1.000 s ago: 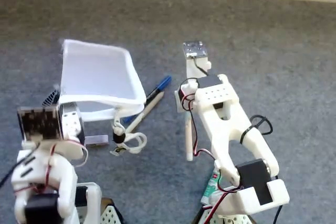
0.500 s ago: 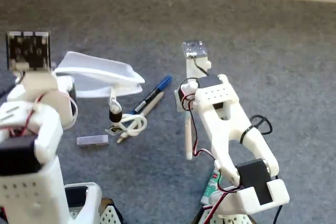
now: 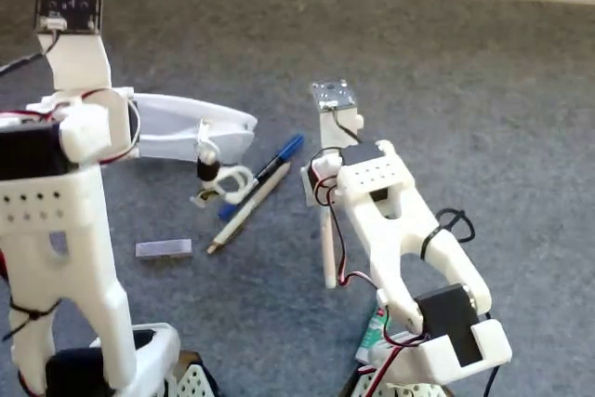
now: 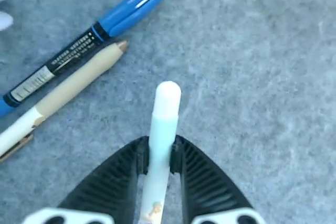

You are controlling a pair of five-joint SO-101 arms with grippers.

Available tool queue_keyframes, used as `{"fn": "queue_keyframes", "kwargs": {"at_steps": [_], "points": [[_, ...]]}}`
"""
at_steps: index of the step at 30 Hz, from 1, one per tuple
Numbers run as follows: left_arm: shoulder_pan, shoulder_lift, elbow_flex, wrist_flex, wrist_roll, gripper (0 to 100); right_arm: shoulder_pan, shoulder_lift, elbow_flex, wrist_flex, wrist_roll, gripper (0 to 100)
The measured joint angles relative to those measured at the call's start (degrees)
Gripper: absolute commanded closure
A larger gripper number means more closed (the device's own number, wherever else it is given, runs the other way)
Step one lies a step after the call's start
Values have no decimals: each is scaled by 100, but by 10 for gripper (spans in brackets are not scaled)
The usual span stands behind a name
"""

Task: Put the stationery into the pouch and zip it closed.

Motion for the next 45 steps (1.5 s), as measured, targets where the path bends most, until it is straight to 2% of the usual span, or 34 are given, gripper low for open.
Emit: {"fn": "queue_keyframes", "kwargs": {"at_steps": [4,9,12,19,25,35,45], "points": [[0,396,-352,193,149,965,-18,-18,44,-18,0,993],[0,686,-536,343,967,965,-26,-18,44,0,0,993],[123,730,-545,343,1143,969,-35,-18,44,369,0,993],[387,721,-264,246,1275,976,-255,-791,-132,1116,0,993],[387,642,246,-316,1380,993,-264,-1952,220,1143,0,993],[387,633,343,-387,1380,993,-299,-3393,431,1160,-352,993],[396,633,343,-387,1380,993,-308,-4545,484,237,-360,993]]}}
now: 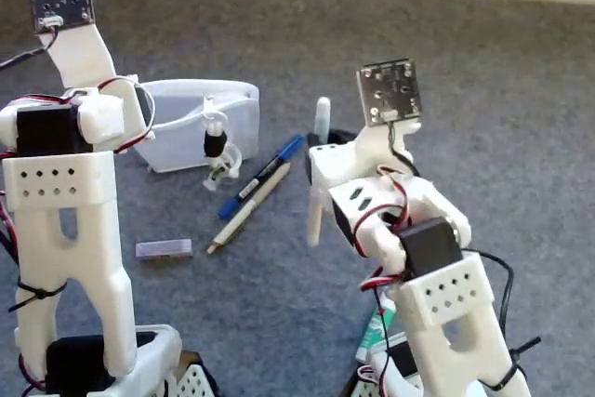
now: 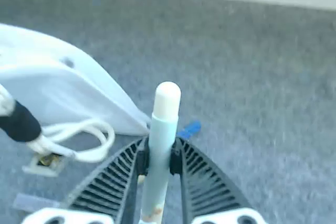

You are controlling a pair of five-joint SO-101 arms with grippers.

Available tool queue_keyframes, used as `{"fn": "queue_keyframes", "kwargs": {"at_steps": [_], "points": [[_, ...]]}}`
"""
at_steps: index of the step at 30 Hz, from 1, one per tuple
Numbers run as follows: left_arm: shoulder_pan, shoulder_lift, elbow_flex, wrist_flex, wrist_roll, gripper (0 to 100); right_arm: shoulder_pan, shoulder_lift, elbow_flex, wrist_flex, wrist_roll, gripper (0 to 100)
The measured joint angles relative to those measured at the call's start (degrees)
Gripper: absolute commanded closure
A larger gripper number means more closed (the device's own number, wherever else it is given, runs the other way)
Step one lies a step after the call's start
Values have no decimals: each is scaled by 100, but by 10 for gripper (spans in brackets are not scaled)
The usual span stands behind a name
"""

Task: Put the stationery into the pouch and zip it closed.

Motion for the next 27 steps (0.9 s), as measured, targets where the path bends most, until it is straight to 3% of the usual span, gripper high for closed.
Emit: {"fn": "queue_keyframes", "kwargs": {"at_steps": [11,17,27], "points": [[0,0,0,0,-53,993,-88,-202,0,-633,-35,993],[0,0,0,0,-79,993,-527,-554,-202,-668,-527,993],[0,0,0,0,-79,993,-826,-686,-290,-2778,-571,993]]}}
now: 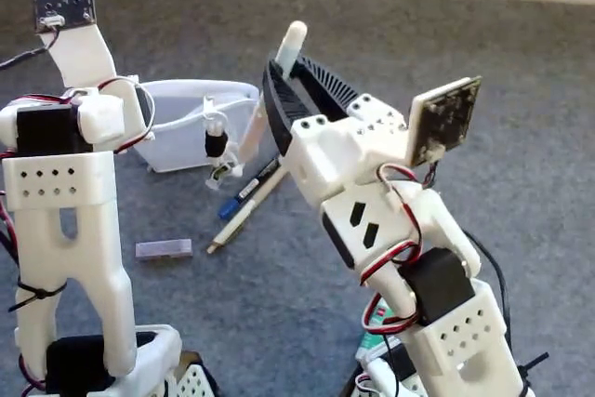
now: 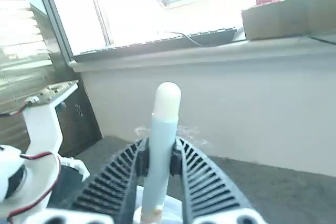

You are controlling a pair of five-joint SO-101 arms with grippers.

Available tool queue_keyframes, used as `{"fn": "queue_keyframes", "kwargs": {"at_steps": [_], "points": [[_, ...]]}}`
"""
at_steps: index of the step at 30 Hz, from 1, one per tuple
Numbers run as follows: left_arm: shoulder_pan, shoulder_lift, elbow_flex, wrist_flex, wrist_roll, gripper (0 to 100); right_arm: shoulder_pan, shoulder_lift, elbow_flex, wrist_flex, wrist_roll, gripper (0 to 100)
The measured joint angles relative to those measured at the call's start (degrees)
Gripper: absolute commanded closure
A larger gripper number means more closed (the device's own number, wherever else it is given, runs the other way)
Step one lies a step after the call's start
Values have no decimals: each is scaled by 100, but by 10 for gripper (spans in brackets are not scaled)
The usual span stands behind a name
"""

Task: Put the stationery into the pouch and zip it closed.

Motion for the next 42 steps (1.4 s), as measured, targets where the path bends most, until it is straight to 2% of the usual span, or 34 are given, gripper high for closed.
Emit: {"fn": "queue_keyframes", "kwargs": {"at_steps": [6,10,19,27,42], "points": [[0,0,0,0,-229,993,-35,0,0,-765,-44,993],[0,0,0,0,-229,993,-308,0,0,-1363,-44,993],[0,0,0,0,-229,993,-571,35,0,-2057,-44,993],[0,0,0,0,-229,993,-571,1116,-9,-2892,-44,993],[0,0,0,0,-229,993,-387,2338,-9,-3174,-44,992]]}}
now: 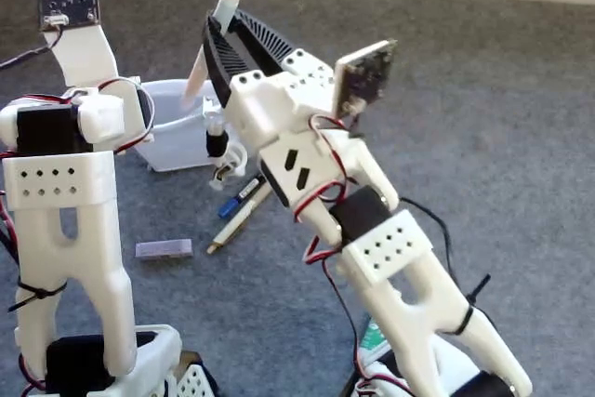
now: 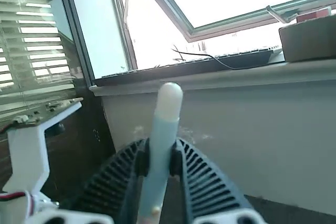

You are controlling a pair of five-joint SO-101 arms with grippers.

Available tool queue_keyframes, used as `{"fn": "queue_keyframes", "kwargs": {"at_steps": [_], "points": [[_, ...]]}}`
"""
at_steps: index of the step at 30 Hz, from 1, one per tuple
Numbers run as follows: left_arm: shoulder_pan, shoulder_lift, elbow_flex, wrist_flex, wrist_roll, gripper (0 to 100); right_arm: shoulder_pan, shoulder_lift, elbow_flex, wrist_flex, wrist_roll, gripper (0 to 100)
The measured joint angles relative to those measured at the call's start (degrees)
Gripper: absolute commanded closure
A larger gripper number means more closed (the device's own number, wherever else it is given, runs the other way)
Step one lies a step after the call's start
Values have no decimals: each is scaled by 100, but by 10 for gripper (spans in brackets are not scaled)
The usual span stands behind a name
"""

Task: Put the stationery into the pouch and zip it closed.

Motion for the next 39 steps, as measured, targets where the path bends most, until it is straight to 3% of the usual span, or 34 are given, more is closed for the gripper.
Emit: {"fn": "queue_keyframes", "kwargs": {"at_steps": [11,17,31,39], "points": [[0,0,0,0,0,993,-448,721,-35,-18,1046,988],[0,-9,193,-44,-9,993,-818,730,202,-18,2057,875],[-149,-9,211,-53,-9,993,-879,466,413,-9,2092,871],[-149,-9,211,-53,-9,993,-1002,-273,404,923,2092,872]]}}
